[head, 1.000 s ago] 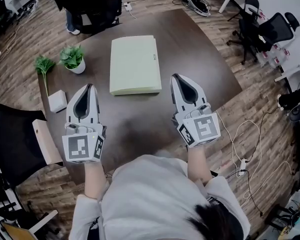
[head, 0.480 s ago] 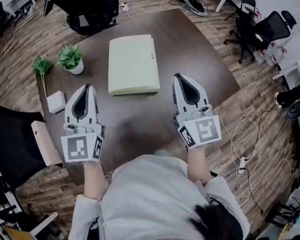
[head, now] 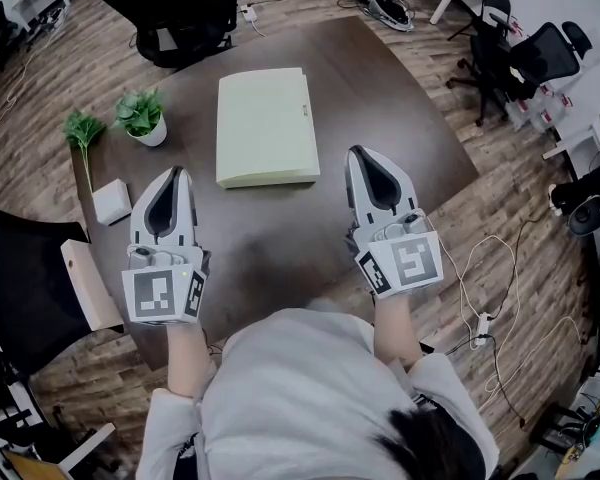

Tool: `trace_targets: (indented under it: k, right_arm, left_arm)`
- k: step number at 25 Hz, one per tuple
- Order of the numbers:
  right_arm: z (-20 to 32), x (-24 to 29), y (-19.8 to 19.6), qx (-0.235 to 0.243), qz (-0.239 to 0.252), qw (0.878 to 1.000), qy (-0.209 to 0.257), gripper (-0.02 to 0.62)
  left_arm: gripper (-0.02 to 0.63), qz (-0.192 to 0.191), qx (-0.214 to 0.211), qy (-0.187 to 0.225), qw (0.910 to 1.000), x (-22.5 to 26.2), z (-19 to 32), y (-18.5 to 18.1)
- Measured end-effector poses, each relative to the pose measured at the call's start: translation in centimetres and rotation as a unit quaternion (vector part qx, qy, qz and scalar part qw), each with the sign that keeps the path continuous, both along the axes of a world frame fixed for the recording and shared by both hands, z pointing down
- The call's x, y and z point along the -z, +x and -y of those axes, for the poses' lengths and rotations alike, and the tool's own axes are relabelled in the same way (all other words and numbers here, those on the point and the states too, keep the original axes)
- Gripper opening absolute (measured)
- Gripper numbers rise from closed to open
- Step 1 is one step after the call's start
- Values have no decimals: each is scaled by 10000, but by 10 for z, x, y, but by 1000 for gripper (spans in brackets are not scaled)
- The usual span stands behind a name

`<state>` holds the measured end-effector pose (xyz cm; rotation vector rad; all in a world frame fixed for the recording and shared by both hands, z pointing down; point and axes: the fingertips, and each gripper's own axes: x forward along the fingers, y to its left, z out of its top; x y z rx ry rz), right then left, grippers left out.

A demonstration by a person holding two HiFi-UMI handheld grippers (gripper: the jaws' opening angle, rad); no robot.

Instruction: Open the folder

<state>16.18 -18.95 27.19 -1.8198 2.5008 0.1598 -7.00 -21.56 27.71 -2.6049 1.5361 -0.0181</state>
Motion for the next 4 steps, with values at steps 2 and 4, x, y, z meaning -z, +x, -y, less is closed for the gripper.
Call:
trace_targets:
  k: [2,4]
  right_arm:
    - [-1,1,0,-3,-3,10000,9,15]
    - [-2,2,1,-10,-3,10000,15,15]
  left_arm:
    - [11,14,-2,8,10000,1,-1,1]
    - [12,24,-6,13,10000,2,-2,2]
